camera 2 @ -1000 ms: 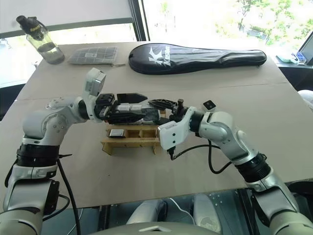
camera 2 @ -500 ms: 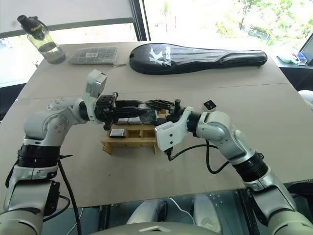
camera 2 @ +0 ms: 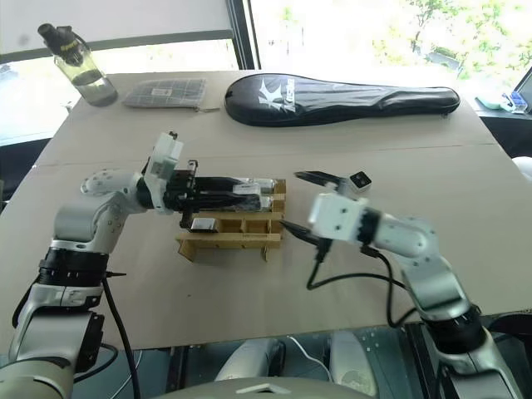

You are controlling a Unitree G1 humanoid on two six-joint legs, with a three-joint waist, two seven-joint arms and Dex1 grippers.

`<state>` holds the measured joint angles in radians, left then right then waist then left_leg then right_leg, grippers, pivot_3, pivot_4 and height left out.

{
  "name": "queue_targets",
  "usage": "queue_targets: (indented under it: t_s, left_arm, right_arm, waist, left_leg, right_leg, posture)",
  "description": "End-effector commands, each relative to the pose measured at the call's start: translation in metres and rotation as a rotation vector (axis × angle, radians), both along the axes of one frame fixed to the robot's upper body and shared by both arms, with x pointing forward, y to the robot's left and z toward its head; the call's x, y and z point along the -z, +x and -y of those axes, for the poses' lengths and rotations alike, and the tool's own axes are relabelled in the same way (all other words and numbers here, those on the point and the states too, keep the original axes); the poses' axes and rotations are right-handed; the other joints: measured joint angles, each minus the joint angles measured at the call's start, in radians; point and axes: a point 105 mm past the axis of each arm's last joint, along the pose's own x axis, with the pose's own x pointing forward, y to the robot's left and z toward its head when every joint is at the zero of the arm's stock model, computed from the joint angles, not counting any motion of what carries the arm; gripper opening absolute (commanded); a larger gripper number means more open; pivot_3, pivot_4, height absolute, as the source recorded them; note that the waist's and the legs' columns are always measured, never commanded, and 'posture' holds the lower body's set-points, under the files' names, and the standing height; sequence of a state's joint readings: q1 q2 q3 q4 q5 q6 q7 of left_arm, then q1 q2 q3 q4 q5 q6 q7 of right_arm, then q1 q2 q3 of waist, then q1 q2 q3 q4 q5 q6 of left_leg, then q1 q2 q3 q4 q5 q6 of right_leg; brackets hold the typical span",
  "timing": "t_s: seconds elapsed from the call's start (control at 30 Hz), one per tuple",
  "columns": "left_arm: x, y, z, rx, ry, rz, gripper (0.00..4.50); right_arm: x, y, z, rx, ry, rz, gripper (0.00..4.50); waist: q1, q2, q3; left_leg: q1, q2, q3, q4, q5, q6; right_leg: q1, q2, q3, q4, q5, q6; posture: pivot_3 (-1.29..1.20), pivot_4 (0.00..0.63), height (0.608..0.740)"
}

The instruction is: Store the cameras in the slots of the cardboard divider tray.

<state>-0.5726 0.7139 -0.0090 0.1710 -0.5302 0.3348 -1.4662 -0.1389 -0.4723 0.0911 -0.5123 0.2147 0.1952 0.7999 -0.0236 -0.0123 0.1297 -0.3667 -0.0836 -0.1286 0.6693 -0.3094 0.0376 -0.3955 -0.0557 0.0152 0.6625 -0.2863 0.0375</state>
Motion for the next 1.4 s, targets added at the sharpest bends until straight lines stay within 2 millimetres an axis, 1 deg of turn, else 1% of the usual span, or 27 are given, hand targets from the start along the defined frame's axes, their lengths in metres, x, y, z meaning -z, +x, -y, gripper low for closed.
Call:
queue_targets:
  t_s: [0.03, 0.1, 0.2, 0.33, 0.37, 0.43, 0.53, 0.7, 0.8, 0.93, 1.1, 1.2, 1.4]
  left_arm:
    - [0.001, 0.004, -0.015, -0.001, 0.017, 0.048, 0.72]
    - [0.004, 0.009, -0.020, -0.002, -0.005, 0.039, 0.72]
    - [0.010, 0.015, -0.027, -0.002, -0.014, 0.047, 0.72]
    - [0.017, 0.015, -0.030, 0.011, -0.014, 0.038, 0.72]
    - [0.019, 0.015, -0.031, 0.017, 0.000, 0.047, 0.72]
    - [0.021, 0.014, -0.030, 0.031, 0.020, 0.083, 0.72]
    - [0.021, 0.013, -0.029, 0.049, 0.012, 0.108, 0.72]
    - [0.034, 0.009, -0.032, 0.067, 0.060, 0.134, 0.72]
    - [0.038, 0.009, -0.034, 0.062, 0.054, 0.141, 0.72]
    - [0.035, 0.012, -0.037, 0.038, 0.011, 0.130, 0.72]
    - [0.023, 0.014, -0.042, 0.020, -0.013, 0.161, 0.72]
    - [0.027, 0.011, -0.044, 0.023, 0.003, 0.133, 0.72]
    - [0.038, 0.003, -0.041, 0.059, 0.016, 0.075, 0.72]
  right_arm:
    - [-0.007, -0.015, 0.036, 0.084, 0.226, -0.178, 4.38]
    - [-0.001, -0.036, 0.046, 0.001, 0.284, -0.284, 4.38]
    - [0.007, -0.045, 0.060, 0.033, 0.324, -0.358, 4.38]
    - [0.038, -0.073, 0.080, -0.011, 0.238, -0.392, 4.38]
    - [0.043, -0.079, 0.083, -0.027, 0.217, -0.392, 4.38]
    - [0.046, -0.087, 0.089, -0.037, 0.225, -0.389, 4.38]
    - [0.049, -0.088, 0.095, -0.030, 0.216, -0.350, 4.38]
    - [0.046, -0.081, 0.097, -0.017, 0.237, -0.325, 4.38]
    - [0.044, -0.079, 0.097, -0.013, 0.245, -0.322, 4.38]
    - [0.044, -0.076, 0.100, -0.008, 0.240, -0.315, 4.38]
    - [0.044, -0.075, 0.101, -0.008, 0.236, -0.312, 4.38]
    - [0.044, -0.073, 0.100, -0.005, 0.241, -0.310, 4.38]
    - [0.043, -0.072, 0.101, 0.002, 0.240, -0.306, 4.38]
  waist:
    - [0.005, 0.000, 0.000]
    - [0.008, 0.000, 0.000]
    - [0.009, 0.000, 0.000]
    - [0.012, -0.001, 0.000]
    - [0.011, -0.001, 0.000]
    - [0.011, -0.001, 0.000]
    - [0.008, -0.001, 0.000]
    - [0.010, -0.001, 0.000]
    - [0.011, -0.001, 0.000]
    - [0.011, -0.001, 0.000]
    - [0.009, -0.001, 0.000]
    - [0.009, -0.001, 0.000]
    - [0.012, -0.001, 0.000]
  left_leg:
    - [0.000, 0.000, 0.000, 0.000, 0.000, 0.000]
    - [0.000, 0.000, 0.000, 0.000, 0.000, 0.000]
    - [0.001, 0.000, 0.000, 0.001, 0.000, 0.000]
    - [0.002, 0.000, 0.000, 0.000, 0.000, 0.001]
    - [0.001, 0.000, 0.000, 0.000, 0.000, 0.001]
    - [0.001, 0.000, 0.000, 0.000, 0.000, 0.001]
    - [0.002, 0.000, 0.000, 0.001, 0.000, 0.001]
    - [0.004, 0.000, 0.000, 0.001, 0.000, 0.001]
    - [0.004, 0.000, 0.000, 0.001, 0.000, 0.001]
    - [0.004, 0.000, 0.000, 0.001, 0.000, 0.001]
    - [0.004, 0.000, 0.000, 0.001, 0.000, 0.001]
    - [0.004, 0.000, 0.000, 0.001, 0.000, 0.001]
    - [0.004, 0.000, -0.001, 0.001, 0.000, 0.001]
  right_leg:
    - [0.000, 0.000, 0.000, 0.000, 0.000, 0.000]
    - [0.000, 0.000, 0.000, 0.000, 0.000, 0.000]
    - [0.002, 0.000, 0.000, 0.001, 0.000, 0.000]
    - [0.002, 0.000, 0.000, 0.000, 0.000, 0.000]
    - [0.002, 0.000, 0.000, 0.000, 0.000, 0.000]
    - [0.002, 0.000, 0.001, 0.000, 0.000, 0.000]
    - [0.003, 0.000, 0.001, 0.001, 0.000, 0.000]
    - [0.004, 0.000, 0.001, 0.001, 0.000, 0.000]
    - [0.004, 0.000, 0.001, 0.001, 0.000, 0.000]
    - [0.004, 0.000, 0.001, 0.001, 0.000, 0.000]
    - [0.004, 0.000, 0.001, 0.001, 0.000, 0.000]
    - [0.004, 0.000, 0.001, 0.001, 0.000, 0.000]
    - [0.004, 0.000, 0.001, 0.001, 0.000, 0.000]
  posture:
    - [0.00, 0.150, 0.740]
    - [0.00, 0.150, 0.740]
    - [0.00, 0.150, 0.740]
    - [0.00, 0.150, 0.740]
    - [0.00, 0.150, 0.740]
    - [0.00, 0.150, 0.740]
    - [0.00, 0.150, 0.740]
    - [0.00, 0.150, 0.740]
    - [0.00, 0.150, 0.740]
    - [0.00, 0.150, 0.740]
    - [0.00, 0.150, 0.740]
    - [0.00, 0.150, 0.740]
    - [0.00, 0.150, 0.740]
